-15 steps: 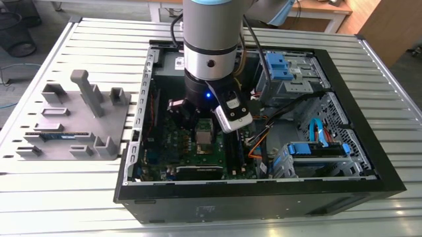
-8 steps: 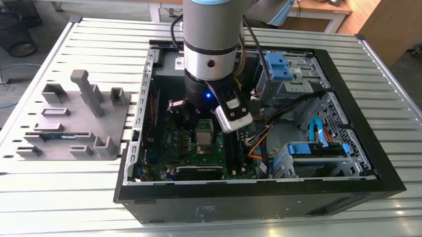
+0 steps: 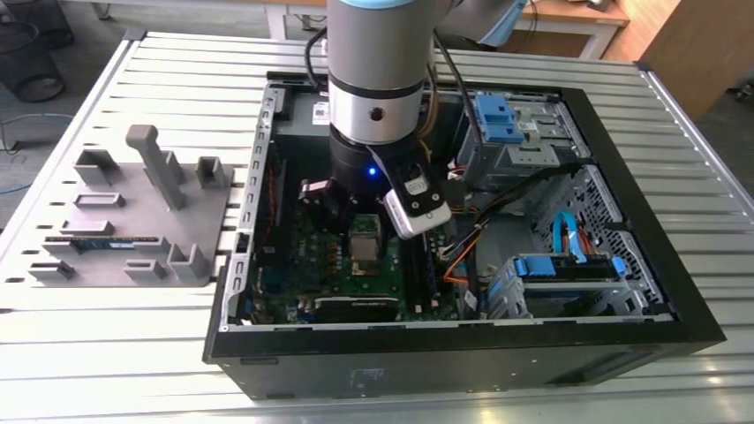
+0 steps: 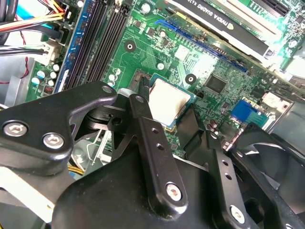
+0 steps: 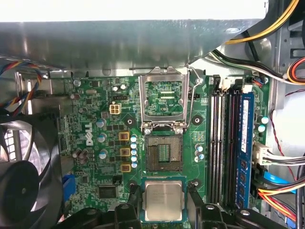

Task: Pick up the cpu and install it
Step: 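Place the cpu into insertion slot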

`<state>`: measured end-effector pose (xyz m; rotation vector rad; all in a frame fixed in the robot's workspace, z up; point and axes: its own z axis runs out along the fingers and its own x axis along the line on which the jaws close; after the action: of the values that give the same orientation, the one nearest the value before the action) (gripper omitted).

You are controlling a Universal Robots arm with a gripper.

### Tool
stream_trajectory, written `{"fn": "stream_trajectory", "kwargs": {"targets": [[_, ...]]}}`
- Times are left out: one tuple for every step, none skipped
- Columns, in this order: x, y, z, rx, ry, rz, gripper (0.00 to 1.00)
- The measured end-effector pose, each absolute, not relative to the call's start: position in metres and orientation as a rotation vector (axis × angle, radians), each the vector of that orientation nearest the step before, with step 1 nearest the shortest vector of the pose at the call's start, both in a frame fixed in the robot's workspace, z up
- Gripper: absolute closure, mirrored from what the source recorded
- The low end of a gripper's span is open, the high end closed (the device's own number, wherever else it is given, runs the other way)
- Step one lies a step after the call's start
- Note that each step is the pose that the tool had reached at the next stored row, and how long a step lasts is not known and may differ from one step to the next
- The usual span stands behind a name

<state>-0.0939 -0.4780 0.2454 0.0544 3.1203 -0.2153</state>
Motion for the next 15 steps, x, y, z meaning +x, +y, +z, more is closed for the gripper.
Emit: {"fn": "stream_trajectory", "kwargs": {"targets": [[-0.094, -0.478, 0.245, 0.054, 3.12, -0.216, 0.53], [-0.094, -0.478, 0.244, 0.054, 3.12, -0.218, 0.53], [-0.094, -0.478, 0.244, 0.054, 3.12, -0.219, 0.53], [-0.094, -0.478, 0.243, 0.054, 3.12, -0.22, 0.53], [-0.094, -0.478, 0.242, 0.055, 3.12, -0.22, 0.53], [-0.094, -0.479, 0.24, 0.055, 3.12, -0.22, 0.53], [-0.094, -0.479, 0.239, 0.054, 3.12, -0.22, 0.53], [-0.094, -0.479, 0.237, 0.054, 3.119, -0.22, 0.53], [-0.094, -0.479, 0.235, 0.054, 3.119, -0.219, 0.53], [-0.094, -0.479, 0.234, 0.054, 3.119, -0.216, 0.53], [-0.094, -0.479, 0.233, 0.054, 3.119, -0.212, 0.53], [-0.094, -0.479, 0.232, 0.054, 3.12, -0.203, 0.53], [-0.094, -0.479, 0.232, 0.054, 3.121, -0.19, 0.53], [-0.094, -0.479, 0.231, 0.054, 3.122, -0.174, 0.53], [-0.094, -0.48, 0.231, 0.054, 3.123, -0.155, 0.53]]}}
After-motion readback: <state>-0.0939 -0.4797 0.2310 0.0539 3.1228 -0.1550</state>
